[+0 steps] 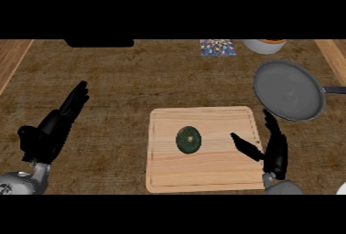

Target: Pick the squash from the cutting board and place it in the pan

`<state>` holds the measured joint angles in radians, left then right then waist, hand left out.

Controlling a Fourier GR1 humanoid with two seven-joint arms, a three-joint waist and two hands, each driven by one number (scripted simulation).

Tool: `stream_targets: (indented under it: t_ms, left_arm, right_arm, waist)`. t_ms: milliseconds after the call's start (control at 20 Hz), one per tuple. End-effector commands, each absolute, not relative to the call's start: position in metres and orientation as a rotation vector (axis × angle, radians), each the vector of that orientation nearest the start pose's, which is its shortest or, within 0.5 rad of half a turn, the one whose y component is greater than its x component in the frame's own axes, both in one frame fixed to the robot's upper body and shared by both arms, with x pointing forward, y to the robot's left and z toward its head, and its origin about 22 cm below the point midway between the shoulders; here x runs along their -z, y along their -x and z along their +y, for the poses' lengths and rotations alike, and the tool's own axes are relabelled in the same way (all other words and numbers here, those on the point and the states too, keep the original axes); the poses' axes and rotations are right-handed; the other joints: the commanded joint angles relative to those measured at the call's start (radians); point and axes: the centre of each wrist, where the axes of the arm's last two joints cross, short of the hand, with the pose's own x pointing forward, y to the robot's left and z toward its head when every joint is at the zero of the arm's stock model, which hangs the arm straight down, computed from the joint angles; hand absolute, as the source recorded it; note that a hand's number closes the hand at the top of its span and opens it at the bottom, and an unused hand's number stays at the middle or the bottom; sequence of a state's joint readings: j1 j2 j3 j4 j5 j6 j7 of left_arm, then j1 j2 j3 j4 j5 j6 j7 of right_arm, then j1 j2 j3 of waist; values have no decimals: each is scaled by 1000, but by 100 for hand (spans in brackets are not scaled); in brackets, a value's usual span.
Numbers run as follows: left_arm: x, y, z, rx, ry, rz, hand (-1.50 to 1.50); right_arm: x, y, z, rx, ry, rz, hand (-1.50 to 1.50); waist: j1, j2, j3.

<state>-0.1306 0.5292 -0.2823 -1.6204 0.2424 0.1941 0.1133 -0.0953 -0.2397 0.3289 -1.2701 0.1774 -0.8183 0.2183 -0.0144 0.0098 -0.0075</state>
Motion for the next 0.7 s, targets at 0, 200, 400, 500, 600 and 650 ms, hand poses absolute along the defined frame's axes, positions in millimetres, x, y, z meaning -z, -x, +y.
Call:
stream_targets:
  t_ms: [0,200,400,500,600,650]
  left_arm:
    - [-39,-259,251,336,-93,-1482,0]
    - [-55,-265,253,347,-100,-1502,0]
    - [-54,-272,247,357,-91,-1487,0]
    - [-52,-265,246,364,-87,-1492,0]
    - [-48,-272,251,367,-94,-1501,0]
    - [-60,-272,244,356,-57,-1512,0]
  right_arm:
    - [63,-229,-163,-31,779,-1200,-150]
    - [53,-249,-179,-251,837,-992,-150]
    - [12,-280,-160,-408,837,-861,-150]
    - [9,-284,-156,-503,820,-717,-150]
    - [-17,-300,-139,-588,752,-645,-150]
    - [-26,-307,-131,-623,722,-603,-150]
  waist:
    - [9,-10,2]
    - [17,-15,-1]
    - [16,-13,-1]
    - [33,-14,1]
    - [33,-8,0]
    - [45,-11,2]
